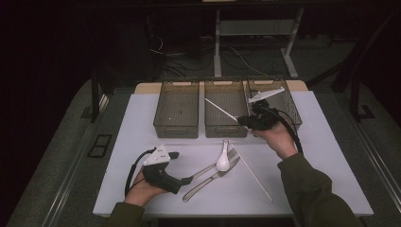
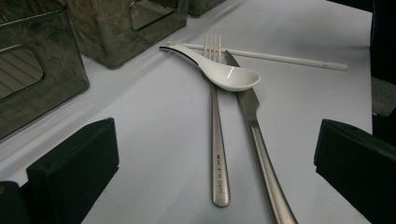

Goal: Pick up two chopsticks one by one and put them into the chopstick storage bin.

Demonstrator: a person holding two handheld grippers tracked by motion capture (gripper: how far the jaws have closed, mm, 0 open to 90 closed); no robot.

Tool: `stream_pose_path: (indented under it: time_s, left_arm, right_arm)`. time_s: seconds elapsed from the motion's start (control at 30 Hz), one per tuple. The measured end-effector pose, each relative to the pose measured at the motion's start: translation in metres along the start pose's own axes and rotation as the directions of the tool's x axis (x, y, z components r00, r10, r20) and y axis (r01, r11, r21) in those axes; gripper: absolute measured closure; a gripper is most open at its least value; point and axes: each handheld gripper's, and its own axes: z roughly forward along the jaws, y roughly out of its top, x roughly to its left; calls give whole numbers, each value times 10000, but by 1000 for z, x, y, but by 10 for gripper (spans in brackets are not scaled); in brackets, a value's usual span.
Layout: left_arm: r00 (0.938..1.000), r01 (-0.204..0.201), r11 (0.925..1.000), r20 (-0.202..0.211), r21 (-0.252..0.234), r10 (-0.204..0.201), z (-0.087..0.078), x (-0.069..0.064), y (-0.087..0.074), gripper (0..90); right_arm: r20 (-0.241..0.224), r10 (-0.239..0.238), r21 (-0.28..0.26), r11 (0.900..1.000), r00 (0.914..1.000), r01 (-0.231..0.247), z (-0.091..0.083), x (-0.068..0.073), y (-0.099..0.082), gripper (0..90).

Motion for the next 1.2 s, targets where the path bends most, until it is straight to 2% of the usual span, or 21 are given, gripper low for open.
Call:
stream_pose_path:
  time_s: [0.37, 0.6, 1.2]
  left_arm:
    - [10000, -23, 10000, 17, 22, 23, 0, -1, 0, 0]
    - [10000, -66, 10000, 48, 16, 66, 0, -1, 1, 0]
    - [9997, -130, 9998, 189, -126, 132, 0, -1, 2, 0]
  right_arm:
    - [77, -85, 61, 9999, 9999, 84, 27, 12, 36, 846]
    - [37, 123, 47, 9999, 9999, -123, 42, 15, 52, 846]
    - [133, 160, 405, 9990, 9998, -166, 93, 30, 86, 845]
